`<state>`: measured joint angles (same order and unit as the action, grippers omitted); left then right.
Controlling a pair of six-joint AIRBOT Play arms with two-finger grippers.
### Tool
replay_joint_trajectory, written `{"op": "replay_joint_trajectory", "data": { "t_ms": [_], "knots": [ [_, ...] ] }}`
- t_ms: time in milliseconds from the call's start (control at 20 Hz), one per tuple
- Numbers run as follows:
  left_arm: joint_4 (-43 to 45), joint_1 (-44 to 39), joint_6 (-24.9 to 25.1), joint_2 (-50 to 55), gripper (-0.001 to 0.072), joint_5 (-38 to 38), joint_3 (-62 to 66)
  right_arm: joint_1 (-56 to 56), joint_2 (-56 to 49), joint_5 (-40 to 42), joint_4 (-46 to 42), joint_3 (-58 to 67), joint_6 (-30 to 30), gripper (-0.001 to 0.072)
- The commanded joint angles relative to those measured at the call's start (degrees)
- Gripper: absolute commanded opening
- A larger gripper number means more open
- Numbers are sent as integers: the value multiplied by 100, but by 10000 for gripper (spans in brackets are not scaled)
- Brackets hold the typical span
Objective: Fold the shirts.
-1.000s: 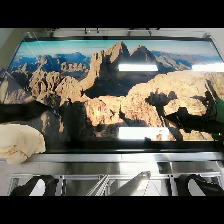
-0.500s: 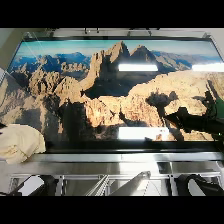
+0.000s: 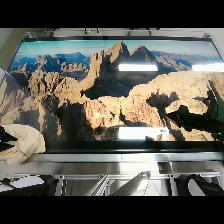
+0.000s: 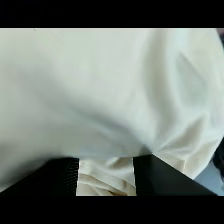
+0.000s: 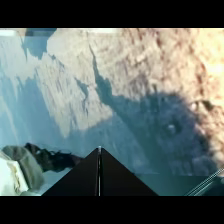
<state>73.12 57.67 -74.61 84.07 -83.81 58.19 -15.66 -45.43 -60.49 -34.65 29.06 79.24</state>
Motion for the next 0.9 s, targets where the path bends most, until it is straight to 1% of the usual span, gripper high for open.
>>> {"op": "replay_joint_trajectory", "data": {
  "t_ms": [0, 100, 150, 250, 300, 400, 500, 600, 700, 750, 850],
  "knots": [
    [31, -129, 0, 483, -3, -367, 332, 4, 4, 26, 2, -2, 2, 18],
    [17, -396, 26, 435, 0, -372, 538, 4, 4, 26, 2, -2, 4, 18],
    [15, -599, 28, 334, 17, -299, 649, 4, 4, 26, 2, -2, 2, 18],
    [-22, -1047, 76, 72, 17, -284, 911, 2, 4, 26, 0, -2, 2, 18],
    [-214, -1261, 127, -101, 17, -306, 1023, 4, 4, 26, 2, -2, 2, 18],
    [-1167, -1683, 284, -505, 17, -308, 1189, 4, 4, 26, 2, -2, 2, 18],
    [-2496, -2186, 577, -866, 18, -289, 1333, 4, 4, 26, 2, -2, 2, 18],
    [-3484, -2848, 623, -1102, 17, -282, 1596, 4, 4, 26, 2, -2, 2, 18],
    [-4085, -3530, 619, -1189, 18, -286, 1991, 4, 4, 26, 2, -2, 2, 18],
    [-4247, -3845, 612, -1187, 18, -275, 2210, 4, 4, 26, 2, -2, 2, 18],
    [-4286, -4461, 603, -1187, 18, -15, 2616, 4, 4, 26, 2, -2, 2, 18]
  ]
}}
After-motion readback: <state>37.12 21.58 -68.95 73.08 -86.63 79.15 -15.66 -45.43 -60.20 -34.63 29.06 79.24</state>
